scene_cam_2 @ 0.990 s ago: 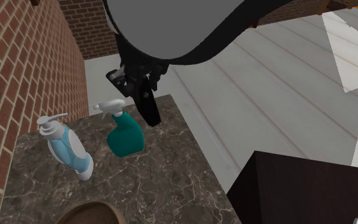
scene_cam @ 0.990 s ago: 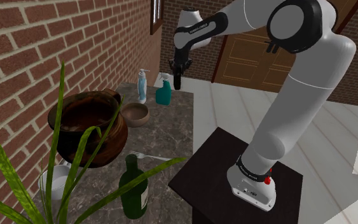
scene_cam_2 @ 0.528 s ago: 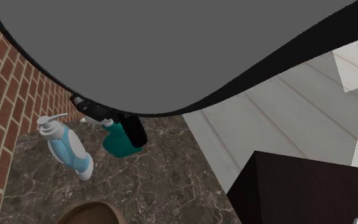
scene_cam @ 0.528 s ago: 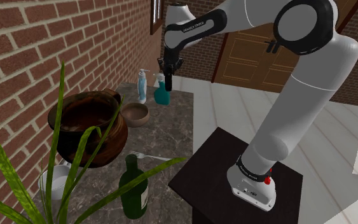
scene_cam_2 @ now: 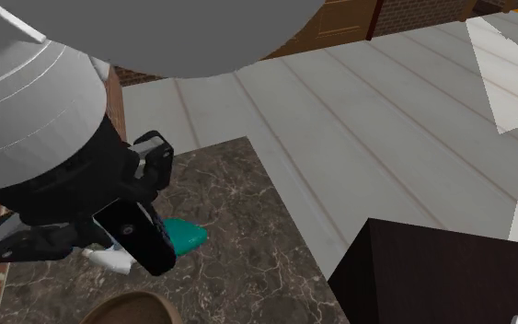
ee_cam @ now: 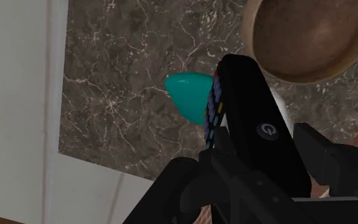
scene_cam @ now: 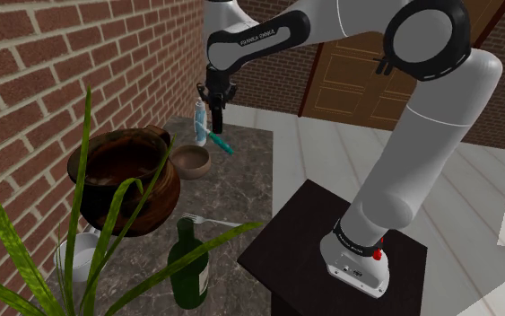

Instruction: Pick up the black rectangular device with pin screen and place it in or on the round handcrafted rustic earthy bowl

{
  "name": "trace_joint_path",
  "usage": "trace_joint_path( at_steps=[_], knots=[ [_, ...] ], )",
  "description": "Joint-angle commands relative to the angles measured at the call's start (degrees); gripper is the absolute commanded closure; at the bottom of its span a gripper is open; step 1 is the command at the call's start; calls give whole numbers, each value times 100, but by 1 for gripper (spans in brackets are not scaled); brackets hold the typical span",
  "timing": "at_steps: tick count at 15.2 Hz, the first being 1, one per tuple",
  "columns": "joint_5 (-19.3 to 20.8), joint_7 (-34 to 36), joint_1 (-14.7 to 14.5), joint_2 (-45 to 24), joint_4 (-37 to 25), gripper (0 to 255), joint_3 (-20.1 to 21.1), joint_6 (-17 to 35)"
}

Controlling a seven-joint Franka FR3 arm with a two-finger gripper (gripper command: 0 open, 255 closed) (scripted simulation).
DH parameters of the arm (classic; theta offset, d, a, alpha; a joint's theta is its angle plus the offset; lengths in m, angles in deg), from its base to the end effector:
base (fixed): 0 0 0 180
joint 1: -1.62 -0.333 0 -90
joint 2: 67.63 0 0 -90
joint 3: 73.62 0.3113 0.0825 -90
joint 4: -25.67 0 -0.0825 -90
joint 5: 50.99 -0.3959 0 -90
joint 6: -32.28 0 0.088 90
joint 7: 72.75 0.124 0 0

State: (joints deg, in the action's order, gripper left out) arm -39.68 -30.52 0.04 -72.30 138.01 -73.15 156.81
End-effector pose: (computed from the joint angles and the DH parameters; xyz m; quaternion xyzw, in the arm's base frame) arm 0.6017 0.0112 0.4197 0.9499 -0.2938 0.0922 0.0535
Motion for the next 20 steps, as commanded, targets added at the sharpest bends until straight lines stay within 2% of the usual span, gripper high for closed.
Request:
trace_joint_path(
  at_steps=[1,9,20],
  knots=[
    [36,253,-138,-35,-148,255,111,-151],
    [202,1224,-730,-593,-1135,255,532,-772],
    [328,1411,-729,-837,-608,255,501,-19]
  ],
)
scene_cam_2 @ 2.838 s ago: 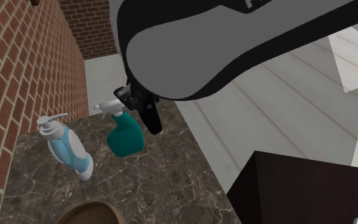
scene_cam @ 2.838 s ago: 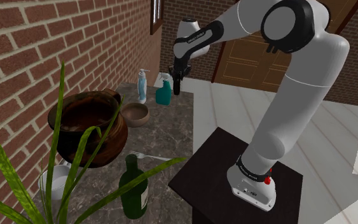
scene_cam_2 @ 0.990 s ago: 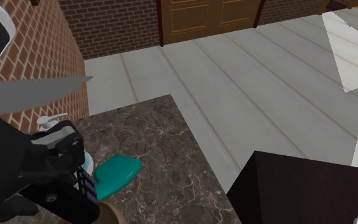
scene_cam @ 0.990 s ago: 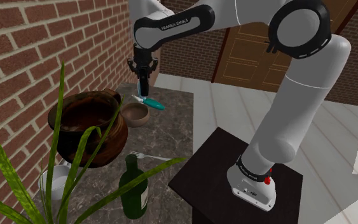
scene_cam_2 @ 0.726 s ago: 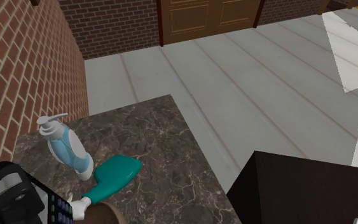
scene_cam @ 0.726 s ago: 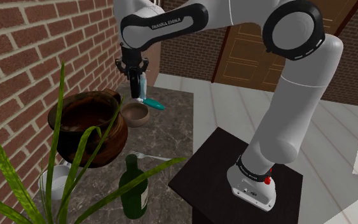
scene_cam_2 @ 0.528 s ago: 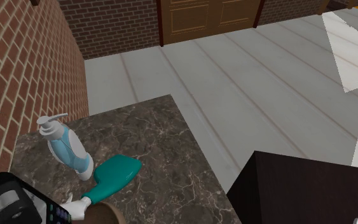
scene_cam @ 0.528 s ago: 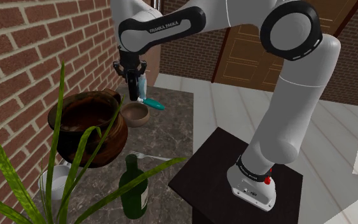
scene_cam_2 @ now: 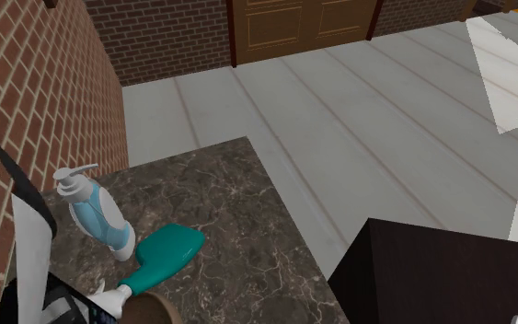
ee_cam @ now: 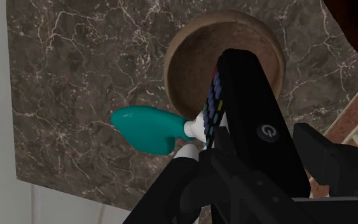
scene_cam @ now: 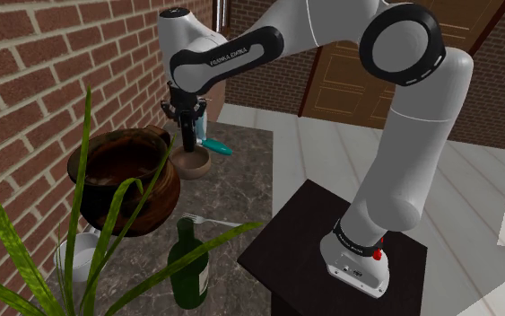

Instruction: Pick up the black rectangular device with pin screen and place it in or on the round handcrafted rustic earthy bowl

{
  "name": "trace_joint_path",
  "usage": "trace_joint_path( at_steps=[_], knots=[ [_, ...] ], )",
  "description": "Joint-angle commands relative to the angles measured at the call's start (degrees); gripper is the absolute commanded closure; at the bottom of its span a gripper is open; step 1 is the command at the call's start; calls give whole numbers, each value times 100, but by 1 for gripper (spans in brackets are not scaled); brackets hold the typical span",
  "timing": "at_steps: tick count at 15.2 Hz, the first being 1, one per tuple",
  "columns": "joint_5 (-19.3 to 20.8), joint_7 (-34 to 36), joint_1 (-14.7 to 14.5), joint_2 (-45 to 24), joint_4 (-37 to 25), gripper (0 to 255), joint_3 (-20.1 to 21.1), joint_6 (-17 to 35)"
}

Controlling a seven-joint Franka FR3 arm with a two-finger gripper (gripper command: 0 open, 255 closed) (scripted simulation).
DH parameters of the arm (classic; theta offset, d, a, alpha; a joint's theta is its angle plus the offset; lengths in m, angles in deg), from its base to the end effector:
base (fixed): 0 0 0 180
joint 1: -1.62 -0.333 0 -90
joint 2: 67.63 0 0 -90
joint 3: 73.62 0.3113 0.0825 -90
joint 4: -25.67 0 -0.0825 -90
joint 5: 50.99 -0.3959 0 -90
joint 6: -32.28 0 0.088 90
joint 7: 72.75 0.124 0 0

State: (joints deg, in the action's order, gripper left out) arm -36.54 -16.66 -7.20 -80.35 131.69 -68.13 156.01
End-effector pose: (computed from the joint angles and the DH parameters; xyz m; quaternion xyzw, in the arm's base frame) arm 0.6193 0.1413 0.3864 0.9497 -0.2944 0.0922 0.0539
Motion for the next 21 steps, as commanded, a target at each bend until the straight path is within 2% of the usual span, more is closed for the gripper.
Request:
trace_joint_path(
  at_steps=[1,10,18,19,21],
  knots=[
    [28,43,-6,-61,64,255,-4,127],
    [176,226,-17,-376,371,255,-47,733],
    [176,226,-18,-376,371,255,-47,733],
    [176,227,-18,-376,371,0,-47,732],
    [176,227,-18,-376,372,0,-47,733]
  ],
)
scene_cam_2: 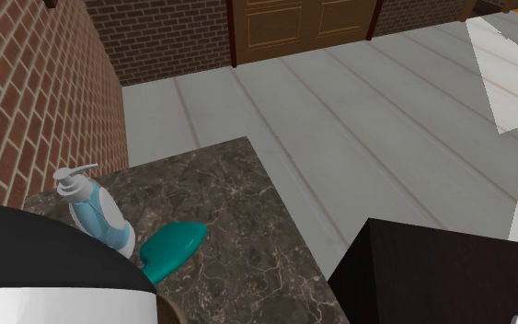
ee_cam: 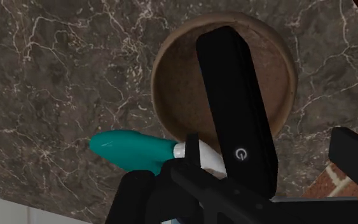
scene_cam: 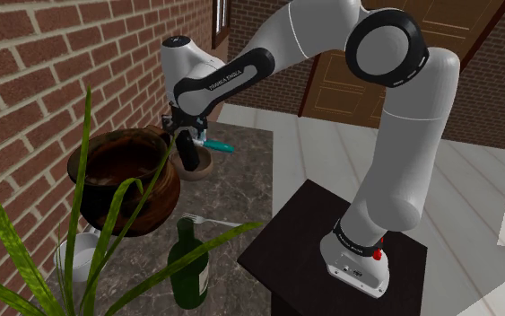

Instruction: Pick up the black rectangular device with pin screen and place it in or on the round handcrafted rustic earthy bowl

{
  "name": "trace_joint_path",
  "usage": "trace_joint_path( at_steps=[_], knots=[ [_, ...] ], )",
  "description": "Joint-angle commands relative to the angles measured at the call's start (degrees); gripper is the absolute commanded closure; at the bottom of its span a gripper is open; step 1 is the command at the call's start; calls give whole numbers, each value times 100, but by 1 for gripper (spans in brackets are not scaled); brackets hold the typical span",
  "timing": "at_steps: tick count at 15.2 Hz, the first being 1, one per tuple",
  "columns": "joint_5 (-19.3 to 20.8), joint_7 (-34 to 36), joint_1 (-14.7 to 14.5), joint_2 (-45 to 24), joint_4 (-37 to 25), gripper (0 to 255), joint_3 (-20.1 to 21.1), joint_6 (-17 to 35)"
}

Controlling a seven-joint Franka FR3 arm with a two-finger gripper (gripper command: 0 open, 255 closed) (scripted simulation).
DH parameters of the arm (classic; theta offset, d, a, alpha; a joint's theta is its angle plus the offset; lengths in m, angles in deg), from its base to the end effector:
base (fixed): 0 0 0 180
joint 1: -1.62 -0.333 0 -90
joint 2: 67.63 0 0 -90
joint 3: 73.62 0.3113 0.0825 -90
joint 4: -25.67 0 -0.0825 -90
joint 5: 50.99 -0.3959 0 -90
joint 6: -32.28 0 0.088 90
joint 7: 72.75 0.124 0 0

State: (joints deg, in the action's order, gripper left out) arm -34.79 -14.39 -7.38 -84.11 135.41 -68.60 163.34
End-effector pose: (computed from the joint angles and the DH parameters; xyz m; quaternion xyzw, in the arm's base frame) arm 0.6185 0.1420 0.3262 0.9496 -0.2945 0.0927 0.0535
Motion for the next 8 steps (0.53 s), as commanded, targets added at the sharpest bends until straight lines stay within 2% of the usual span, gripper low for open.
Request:
trace_joint_path(
  at_steps=[1,3,7,8],
  knots=[
    [0,0,0,0,0,0,0,0],
    [0,-1,0,0,-1,0,0,0],
    [-135,-85,-42,397,-192,0,74,-589],
    [-135,-85,-42,397,-192,0,74,-589]
  ],
)
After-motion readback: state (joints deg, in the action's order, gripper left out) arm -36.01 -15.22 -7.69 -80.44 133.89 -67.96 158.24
